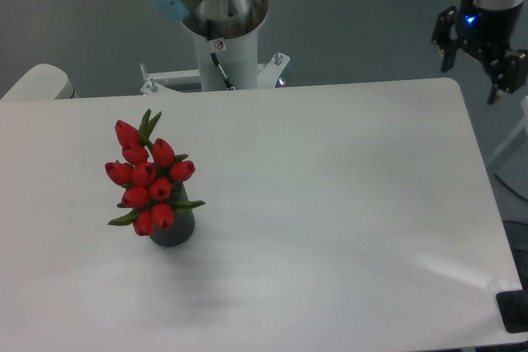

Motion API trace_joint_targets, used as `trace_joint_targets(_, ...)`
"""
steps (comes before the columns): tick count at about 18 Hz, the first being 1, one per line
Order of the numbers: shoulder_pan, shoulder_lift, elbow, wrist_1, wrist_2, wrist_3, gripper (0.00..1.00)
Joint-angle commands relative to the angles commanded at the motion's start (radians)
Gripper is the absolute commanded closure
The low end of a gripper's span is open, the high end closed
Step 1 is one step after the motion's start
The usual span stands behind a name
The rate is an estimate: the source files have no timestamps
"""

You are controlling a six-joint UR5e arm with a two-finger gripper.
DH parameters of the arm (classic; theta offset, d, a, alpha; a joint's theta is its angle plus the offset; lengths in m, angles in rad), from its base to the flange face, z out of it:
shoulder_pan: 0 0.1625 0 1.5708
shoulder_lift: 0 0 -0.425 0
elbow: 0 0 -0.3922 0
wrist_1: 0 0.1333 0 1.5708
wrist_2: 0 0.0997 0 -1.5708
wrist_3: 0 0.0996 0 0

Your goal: Insert the flowers into the vase

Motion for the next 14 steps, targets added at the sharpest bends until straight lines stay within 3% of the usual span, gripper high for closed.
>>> trace_joint_targets(10, -0.009, -0.025, -0.028, 0.084, -0.008, -0.025, 0.0)
trace_joint_targets(14, -0.009, -0.031, -0.025, 0.086, -0.009, -0.025, 0.0)
